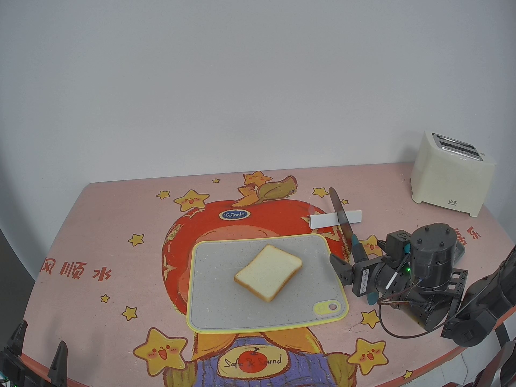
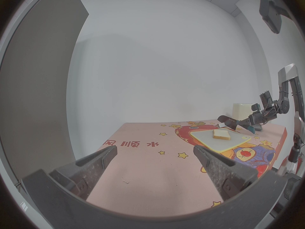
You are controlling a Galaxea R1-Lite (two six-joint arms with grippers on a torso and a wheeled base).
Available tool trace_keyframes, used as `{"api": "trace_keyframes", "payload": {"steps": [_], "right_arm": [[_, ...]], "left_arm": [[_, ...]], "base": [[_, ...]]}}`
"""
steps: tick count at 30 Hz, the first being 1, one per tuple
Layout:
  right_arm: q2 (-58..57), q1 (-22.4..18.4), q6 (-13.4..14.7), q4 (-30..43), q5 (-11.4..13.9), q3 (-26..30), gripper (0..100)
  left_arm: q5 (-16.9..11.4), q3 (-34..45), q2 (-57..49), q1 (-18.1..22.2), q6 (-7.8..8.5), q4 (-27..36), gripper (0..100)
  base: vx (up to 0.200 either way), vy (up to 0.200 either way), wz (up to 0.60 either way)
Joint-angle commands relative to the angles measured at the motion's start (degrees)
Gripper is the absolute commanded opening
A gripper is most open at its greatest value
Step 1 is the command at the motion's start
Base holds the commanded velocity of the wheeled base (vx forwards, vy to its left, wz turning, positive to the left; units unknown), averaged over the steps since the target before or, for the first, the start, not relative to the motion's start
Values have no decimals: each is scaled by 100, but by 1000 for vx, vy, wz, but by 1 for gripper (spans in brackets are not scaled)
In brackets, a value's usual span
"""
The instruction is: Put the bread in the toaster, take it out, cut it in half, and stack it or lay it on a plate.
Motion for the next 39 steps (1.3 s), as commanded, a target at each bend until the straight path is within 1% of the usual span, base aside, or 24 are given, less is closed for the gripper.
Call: {"api": "trace_keyframes", "payload": {"steps": [1,4,7,11,39], "right_arm": [[42,49,0,7,-100,-21,100],[51,67,0,24,-152,-56,100],[42,120,0,51,-275,-65,100],[69,146,0,51,-363,-83,100],[209,93,8,42,-363,-74,100]], "left_arm": [[-1,84,-25,0,-2,2,100],[-1,84,-25,0,-2,2,100],[-1,84,-25,0,-2,2,100],[-1,84,-25,0,-2,2,100],[-1,92,-25,0,-2,2,100]], "base": [[0,0,0],[0,0,0],[0,0,0],[0,0,0],[0,0,0]]}}
